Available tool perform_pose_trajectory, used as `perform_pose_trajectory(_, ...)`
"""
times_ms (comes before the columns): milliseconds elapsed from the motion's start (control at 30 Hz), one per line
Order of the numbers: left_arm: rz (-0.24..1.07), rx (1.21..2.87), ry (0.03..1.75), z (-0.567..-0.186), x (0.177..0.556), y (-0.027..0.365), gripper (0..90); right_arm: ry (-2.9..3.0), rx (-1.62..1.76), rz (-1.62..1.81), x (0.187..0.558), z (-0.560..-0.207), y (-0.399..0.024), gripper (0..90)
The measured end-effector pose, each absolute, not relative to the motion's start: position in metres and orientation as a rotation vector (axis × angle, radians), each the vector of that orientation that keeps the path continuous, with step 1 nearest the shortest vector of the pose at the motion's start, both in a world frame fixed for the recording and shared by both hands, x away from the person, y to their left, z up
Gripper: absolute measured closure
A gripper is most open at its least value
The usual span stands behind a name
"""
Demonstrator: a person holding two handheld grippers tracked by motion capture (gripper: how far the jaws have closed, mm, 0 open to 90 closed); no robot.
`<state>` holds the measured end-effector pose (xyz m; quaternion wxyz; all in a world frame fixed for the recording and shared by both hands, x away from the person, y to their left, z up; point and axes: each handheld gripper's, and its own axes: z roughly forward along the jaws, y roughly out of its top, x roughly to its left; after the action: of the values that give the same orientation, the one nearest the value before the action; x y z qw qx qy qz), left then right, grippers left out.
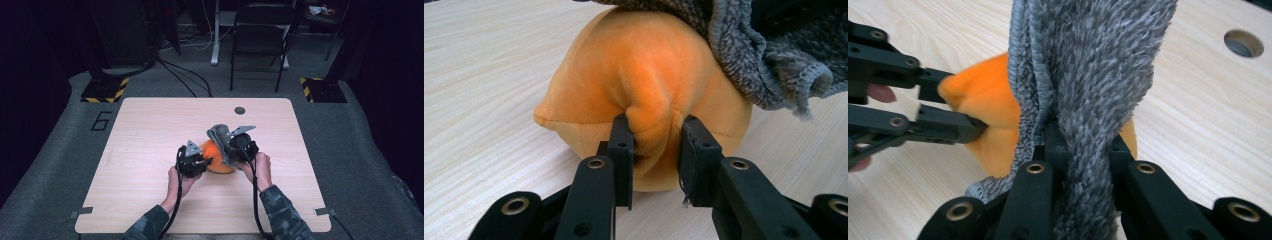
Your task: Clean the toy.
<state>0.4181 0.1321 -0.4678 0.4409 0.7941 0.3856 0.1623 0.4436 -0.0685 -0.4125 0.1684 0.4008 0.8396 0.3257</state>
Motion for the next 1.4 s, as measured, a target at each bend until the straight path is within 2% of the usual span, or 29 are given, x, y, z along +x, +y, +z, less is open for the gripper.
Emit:
perform_pose_trajectory(433,0.390,1.967,0.959,-0.471,0.420,0.134,69.7,2.390,1.264,0.818,0.459,-0.435,-0.092,79.5)
perform_pose_trajectory(933,0.379,1.954,0.978,-0.472,0.422,0.137,68.8,2.439,1.442,0.646,0.478,-0.482,-0.115,79.4)
perform_pose_trajectory(1033,0.380,1.953,0.980,-0.472,0.423,0.139,68.6,2.409,1.452,0.675,0.479,-0.473,-0.121,79.3)
perform_pose_trajectory(1233,0.382,1.944,0.990,-0.473,0.423,0.138,67.7,2.354,1.355,0.941,0.462,-0.417,-0.116,79.3)
perform_pose_trajectory(1333,0.387,1.950,0.983,-0.473,0.423,0.139,65.1,2.425,1.268,0.890,0.455,-0.421,-0.095,79.4)
perform_pose_trajectory(1400,0.389,1.952,0.976,-0.472,0.423,0.142,57.2,2.408,1.232,0.810,0.455,-0.432,-0.084,79.4)
